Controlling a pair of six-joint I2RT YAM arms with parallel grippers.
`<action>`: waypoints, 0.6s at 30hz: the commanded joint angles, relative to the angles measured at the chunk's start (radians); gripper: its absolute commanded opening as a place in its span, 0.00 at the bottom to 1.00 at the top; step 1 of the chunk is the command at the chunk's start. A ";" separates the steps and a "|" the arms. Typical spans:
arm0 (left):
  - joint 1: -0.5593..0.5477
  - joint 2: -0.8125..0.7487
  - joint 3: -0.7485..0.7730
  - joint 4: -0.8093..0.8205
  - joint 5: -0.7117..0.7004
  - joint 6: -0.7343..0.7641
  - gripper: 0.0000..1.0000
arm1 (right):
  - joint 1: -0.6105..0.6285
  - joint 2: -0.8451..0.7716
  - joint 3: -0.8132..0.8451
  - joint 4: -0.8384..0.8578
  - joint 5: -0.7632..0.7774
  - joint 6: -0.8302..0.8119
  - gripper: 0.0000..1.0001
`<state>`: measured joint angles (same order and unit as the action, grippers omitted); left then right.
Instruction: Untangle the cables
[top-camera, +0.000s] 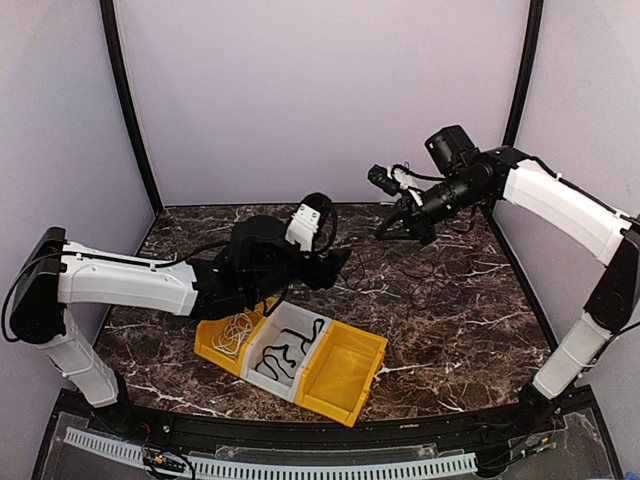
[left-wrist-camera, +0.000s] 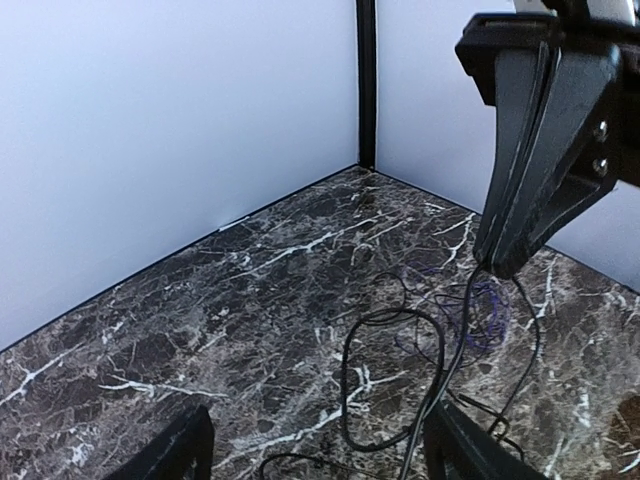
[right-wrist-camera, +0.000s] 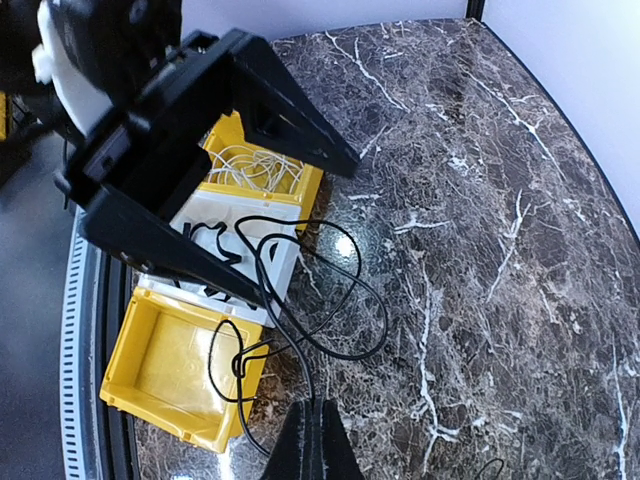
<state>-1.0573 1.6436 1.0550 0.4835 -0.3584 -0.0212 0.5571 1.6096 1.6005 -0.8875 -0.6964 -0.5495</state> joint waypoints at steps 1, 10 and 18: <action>0.003 -0.146 0.006 -0.103 0.153 -0.114 0.78 | 0.026 -0.089 -0.062 0.051 0.090 -0.057 0.00; 0.119 -0.192 0.128 -0.409 0.303 -0.525 0.76 | 0.111 -0.254 -0.223 0.190 0.335 -0.251 0.00; 0.189 -0.038 0.241 -0.419 0.687 -0.649 0.70 | 0.165 -0.251 -0.197 0.156 0.422 -0.327 0.00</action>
<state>-0.8654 1.5509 1.2488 0.1093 0.0834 -0.5629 0.6956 1.3647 1.3884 -0.7589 -0.3431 -0.8185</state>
